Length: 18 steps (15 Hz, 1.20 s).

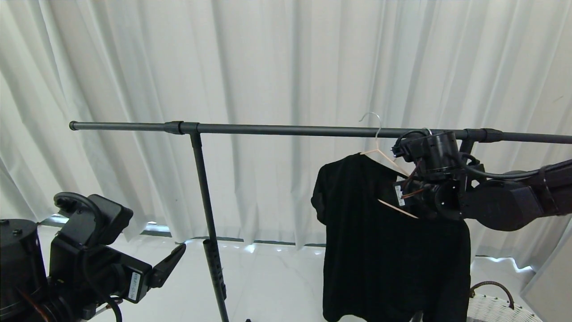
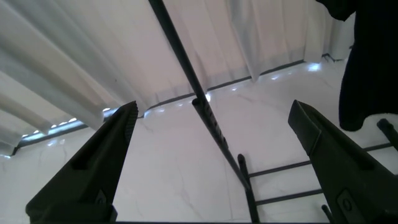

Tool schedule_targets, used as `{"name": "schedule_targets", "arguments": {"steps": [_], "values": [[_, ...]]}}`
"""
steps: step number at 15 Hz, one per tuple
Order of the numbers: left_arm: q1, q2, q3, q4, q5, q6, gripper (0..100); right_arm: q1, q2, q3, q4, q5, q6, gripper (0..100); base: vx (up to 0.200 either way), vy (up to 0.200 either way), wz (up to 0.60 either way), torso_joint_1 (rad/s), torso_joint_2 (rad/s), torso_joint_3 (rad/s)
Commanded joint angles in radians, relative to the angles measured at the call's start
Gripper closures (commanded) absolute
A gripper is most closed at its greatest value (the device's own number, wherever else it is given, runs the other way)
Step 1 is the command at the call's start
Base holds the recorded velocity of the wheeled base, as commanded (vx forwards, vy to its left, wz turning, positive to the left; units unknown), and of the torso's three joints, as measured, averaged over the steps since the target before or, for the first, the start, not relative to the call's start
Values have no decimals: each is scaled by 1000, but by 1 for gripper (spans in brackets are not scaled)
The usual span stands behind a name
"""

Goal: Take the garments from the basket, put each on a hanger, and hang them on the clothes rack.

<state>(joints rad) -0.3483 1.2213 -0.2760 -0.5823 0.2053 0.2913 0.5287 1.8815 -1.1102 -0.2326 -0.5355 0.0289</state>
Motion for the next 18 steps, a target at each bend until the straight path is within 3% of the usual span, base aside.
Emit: {"name": "schedule_targets", "arguments": {"steps": [1,12,13,18], "values": [[0,0,0,-1,0,0,0,-4,38,-11,-1,-1,0,100,0,0,0,0,0,0],[-12,-2,0,-1,0,0,0,14,53,-16,1,-41,0,100,0,0,0,0,0,0],[-12,-2,0,-1,0,0,0,22,48,-14,1,-41,0,0,0,0,0,0,0,0],[-11,-3,3,-1,0,-1,0,63,-76,-8,21,-41,65,0,0,0,0,0,0,0]]}}
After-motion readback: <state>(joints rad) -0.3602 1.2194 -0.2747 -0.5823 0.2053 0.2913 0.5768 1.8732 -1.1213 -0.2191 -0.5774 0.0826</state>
